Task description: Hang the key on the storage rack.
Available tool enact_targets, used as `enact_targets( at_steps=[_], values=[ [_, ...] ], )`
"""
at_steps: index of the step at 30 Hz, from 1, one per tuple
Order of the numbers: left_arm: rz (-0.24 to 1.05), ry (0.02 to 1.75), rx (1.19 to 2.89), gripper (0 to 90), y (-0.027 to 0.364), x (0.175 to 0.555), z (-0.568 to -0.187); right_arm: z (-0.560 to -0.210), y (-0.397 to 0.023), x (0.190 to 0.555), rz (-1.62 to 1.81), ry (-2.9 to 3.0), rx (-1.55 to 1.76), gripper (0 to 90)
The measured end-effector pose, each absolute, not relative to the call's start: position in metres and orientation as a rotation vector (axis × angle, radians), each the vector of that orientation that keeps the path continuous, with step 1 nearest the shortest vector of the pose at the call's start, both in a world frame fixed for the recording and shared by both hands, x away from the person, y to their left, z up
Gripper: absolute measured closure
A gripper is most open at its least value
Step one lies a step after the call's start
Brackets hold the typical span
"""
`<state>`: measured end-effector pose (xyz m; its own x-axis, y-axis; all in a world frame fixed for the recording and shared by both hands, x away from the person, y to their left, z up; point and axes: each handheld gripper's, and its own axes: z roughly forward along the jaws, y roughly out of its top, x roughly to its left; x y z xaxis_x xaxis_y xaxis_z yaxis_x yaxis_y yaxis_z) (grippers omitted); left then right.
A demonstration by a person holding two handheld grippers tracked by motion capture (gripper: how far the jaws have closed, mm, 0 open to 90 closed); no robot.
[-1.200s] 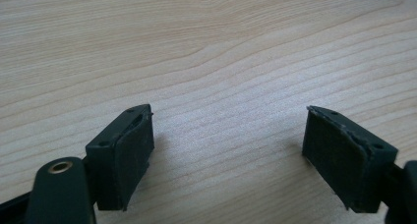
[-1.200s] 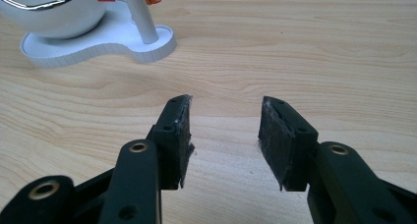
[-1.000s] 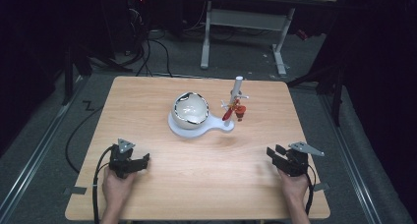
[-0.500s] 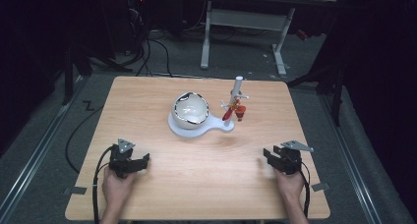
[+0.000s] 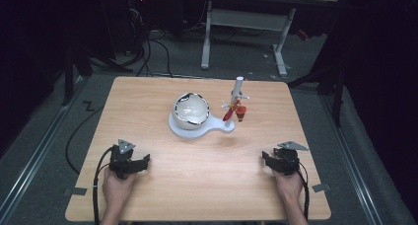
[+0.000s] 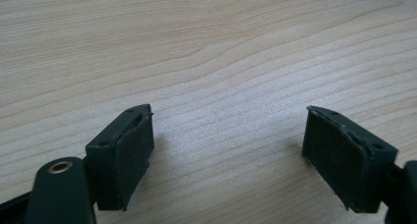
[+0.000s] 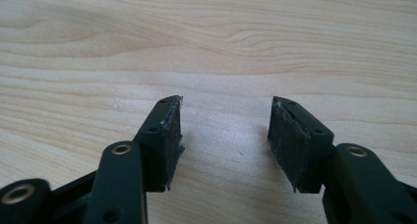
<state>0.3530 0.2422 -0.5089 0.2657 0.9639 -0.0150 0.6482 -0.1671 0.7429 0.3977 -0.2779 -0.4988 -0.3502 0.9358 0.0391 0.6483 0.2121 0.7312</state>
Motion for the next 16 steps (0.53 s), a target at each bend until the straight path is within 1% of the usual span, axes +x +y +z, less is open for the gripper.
enact_targets(
  at_steps=[7,16],
  values=[
    [0.631,1.456,1.898,20.1,0.2422,0.3529,-0.5089,-0.5025,-0.2727,0.3956,0.901,2.076,1.417,37.6],
    [0.631,1.456,1.898,20.0,0.2422,0.3529,-0.5089,-0.5027,-0.2718,0.3949,0.893,2.068,1.422,36.4]
  ],
)
